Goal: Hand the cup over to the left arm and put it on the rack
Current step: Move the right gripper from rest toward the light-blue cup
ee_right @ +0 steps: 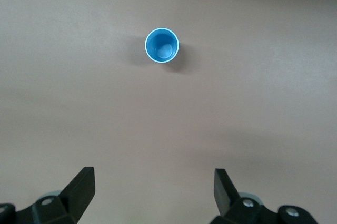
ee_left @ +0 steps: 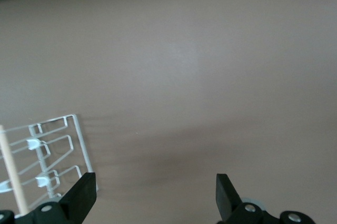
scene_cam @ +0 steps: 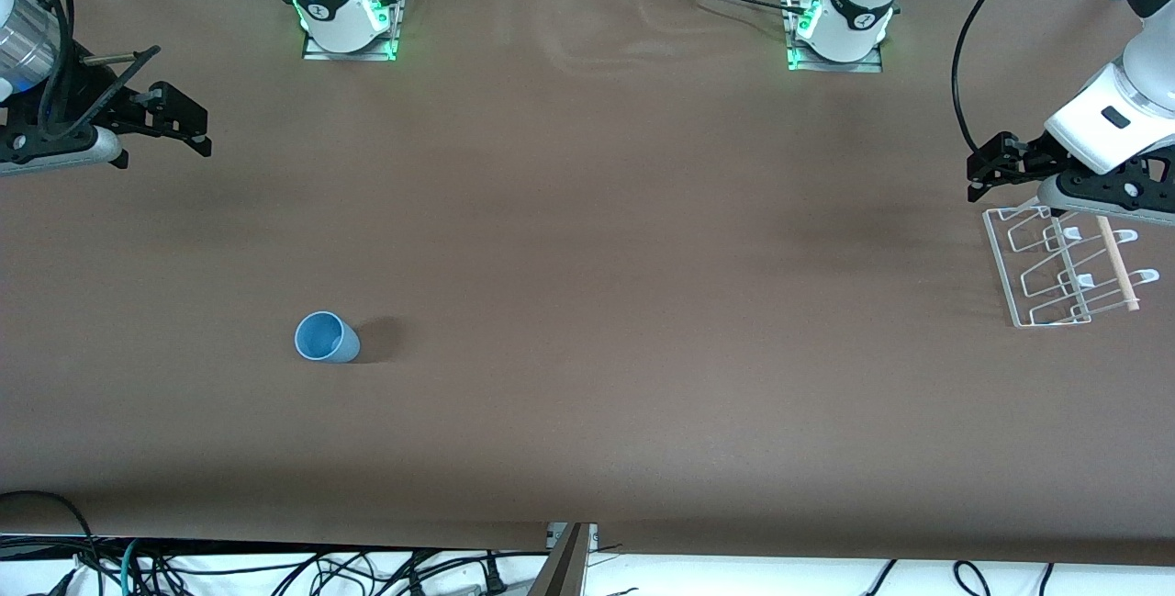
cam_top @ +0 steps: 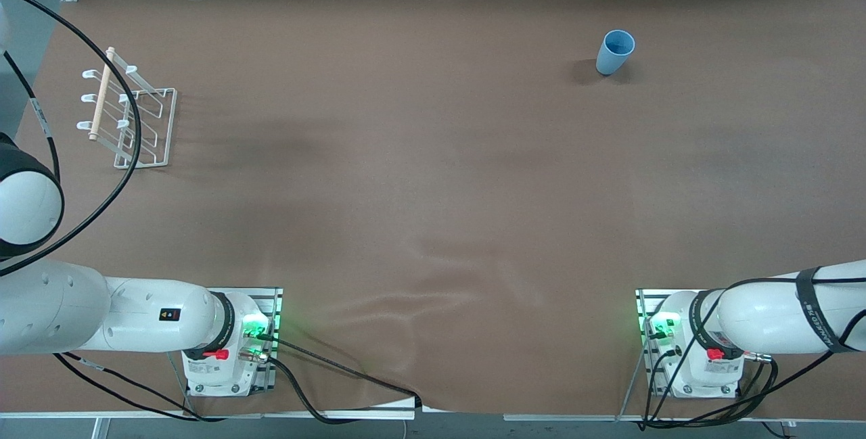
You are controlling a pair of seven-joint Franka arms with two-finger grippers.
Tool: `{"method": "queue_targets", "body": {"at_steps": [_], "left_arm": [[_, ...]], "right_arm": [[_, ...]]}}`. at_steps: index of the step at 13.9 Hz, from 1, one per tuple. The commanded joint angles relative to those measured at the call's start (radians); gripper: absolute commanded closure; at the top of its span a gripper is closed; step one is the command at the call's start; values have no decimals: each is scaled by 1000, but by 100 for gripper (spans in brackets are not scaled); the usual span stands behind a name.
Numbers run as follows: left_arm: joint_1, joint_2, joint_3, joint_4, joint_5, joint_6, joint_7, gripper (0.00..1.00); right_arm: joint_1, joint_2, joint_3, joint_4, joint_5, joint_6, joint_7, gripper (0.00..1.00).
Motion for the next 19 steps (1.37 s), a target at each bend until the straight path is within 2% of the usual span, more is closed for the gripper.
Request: {"method": "queue_targets", "body": {"at_steps": [1,11,14,15,17,19], "left_arm": [[12,-4,6,9,-48,-16,-29,0],[6,9,3,16,-39,-28,-45,0],[6,11,0,20,-39,-26,-43,0],[6,11,0,20,-39,-28,-43,0],[6,10,0,20,-39,-28,-42,0],[5,9,-1,20,-39,-28,-43,0]], "right_arm": [[-1,7,2,15,11,8,10,0],[-7,41,-4,26,3,17,15,0],[-20,114,-15,22,-14,27,31,0],[-21,168,-17,24,0,53,21,0],[-18,287,-15,24,43,166,16,0],[-10,392,-14,25,49,295,8,0]]}}
